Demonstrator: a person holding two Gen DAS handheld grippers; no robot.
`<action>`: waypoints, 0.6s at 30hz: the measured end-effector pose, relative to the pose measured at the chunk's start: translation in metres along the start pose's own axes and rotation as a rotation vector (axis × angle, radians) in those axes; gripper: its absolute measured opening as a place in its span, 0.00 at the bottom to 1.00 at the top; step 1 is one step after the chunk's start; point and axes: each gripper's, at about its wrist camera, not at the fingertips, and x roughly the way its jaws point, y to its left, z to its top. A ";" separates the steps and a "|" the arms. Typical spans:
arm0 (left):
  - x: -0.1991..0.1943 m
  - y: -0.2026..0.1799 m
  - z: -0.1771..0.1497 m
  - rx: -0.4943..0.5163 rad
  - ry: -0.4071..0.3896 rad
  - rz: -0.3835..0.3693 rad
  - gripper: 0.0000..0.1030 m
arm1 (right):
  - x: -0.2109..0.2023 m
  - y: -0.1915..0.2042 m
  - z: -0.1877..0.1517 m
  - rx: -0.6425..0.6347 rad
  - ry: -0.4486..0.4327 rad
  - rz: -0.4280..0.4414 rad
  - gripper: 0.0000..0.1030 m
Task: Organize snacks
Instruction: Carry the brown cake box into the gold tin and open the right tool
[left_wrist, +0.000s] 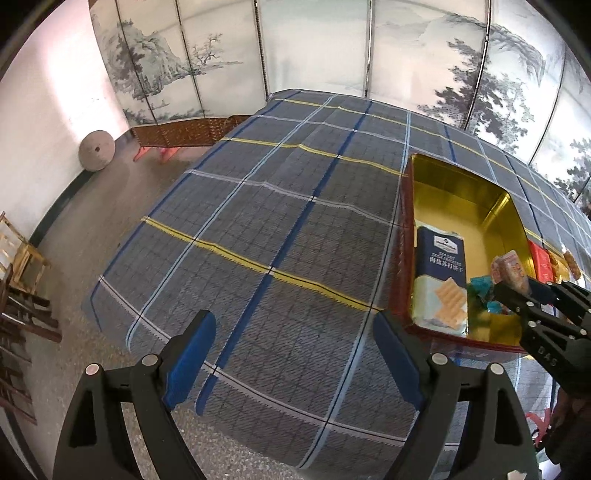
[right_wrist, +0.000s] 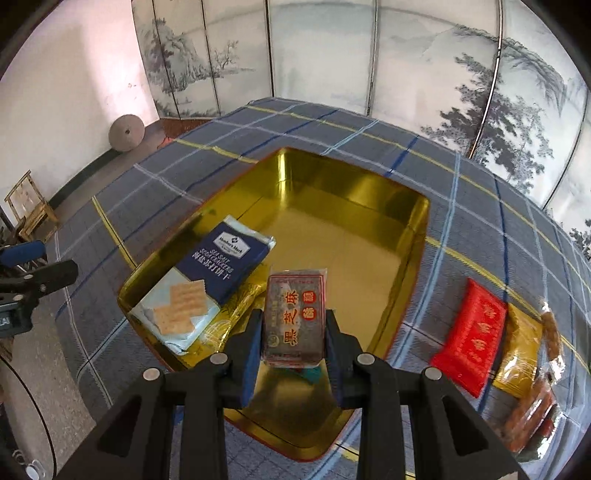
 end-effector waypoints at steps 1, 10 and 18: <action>0.000 0.001 0.000 -0.002 0.002 -0.001 0.83 | 0.002 0.001 0.000 -0.005 0.005 -0.005 0.30; 0.003 0.008 -0.005 -0.025 0.018 -0.008 0.83 | 0.011 0.014 0.002 -0.035 0.006 -0.036 0.30; 0.004 0.009 -0.009 -0.031 0.029 -0.008 0.83 | 0.007 0.016 -0.002 -0.025 0.001 -0.027 0.32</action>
